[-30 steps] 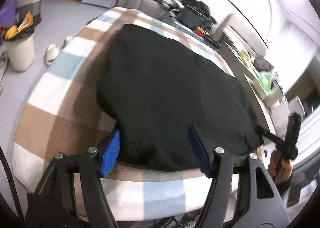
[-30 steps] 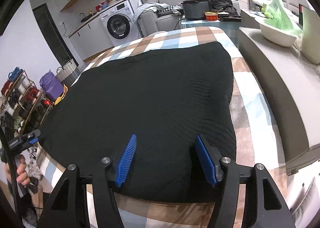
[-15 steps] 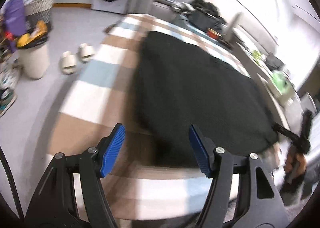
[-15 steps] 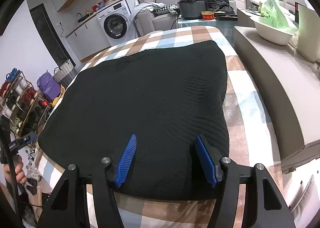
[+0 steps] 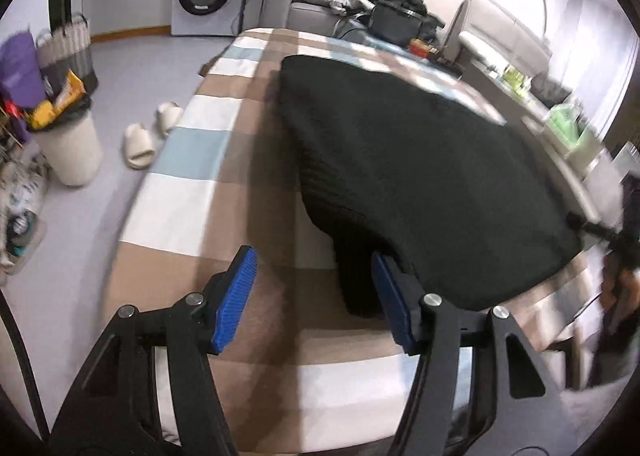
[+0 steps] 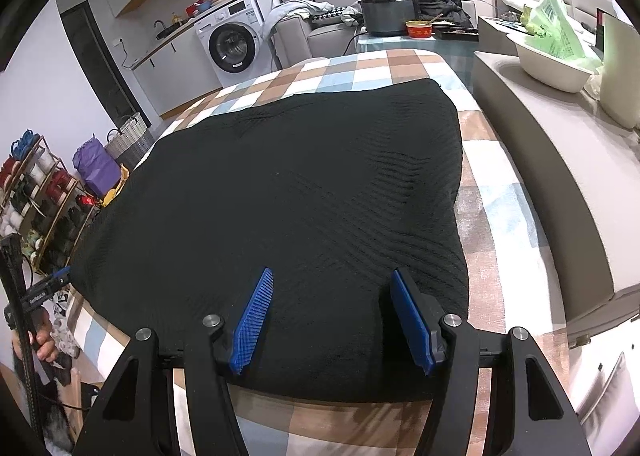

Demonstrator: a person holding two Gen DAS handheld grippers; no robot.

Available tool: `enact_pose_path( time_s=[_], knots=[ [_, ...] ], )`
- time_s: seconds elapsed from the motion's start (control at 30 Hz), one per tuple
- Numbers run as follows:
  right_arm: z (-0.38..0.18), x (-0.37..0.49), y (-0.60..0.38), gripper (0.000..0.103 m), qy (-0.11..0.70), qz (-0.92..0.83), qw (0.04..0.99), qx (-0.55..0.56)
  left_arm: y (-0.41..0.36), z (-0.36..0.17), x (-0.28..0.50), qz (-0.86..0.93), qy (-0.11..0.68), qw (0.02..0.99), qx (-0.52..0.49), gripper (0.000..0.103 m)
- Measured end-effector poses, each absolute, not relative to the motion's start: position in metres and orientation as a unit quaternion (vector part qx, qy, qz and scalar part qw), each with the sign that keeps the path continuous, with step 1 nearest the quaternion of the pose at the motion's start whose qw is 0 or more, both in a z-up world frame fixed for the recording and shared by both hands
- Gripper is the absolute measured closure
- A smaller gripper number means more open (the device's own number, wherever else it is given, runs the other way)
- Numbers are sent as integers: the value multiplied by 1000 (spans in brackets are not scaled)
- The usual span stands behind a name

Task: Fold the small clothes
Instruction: 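Release the edge and open both grippers, then grasp the folded sweater's edge with the left gripper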

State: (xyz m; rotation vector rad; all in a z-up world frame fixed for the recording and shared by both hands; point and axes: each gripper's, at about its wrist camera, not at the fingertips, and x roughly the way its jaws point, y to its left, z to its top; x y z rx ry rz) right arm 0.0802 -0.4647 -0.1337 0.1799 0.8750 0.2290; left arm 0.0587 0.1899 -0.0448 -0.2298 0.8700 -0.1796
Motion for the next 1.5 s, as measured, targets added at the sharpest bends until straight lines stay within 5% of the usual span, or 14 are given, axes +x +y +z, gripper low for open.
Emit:
enact_pose_path(
  time_s=[0.47,0.6,0.87,1.17,1.5],
  knots=[
    [-135,82,-464,40,425,109,894,89,154,-24,89,-169,390,898,-113,46],
    [-136,81,-465,40,426,110,894,87,149,-30,103,-192,410,882,-128,71],
    [-138,83,-467,40,428,110,893,90,132,-38,109,-219,428,869,-118,100],
    [-138,83,-468,40,427,110,893,92,177,-16,78,-173,399,891,-131,103],
    [-139,83,-467,40,429,110,892,91,219,-48,46,-79,461,879,-91,103]
  ],
)
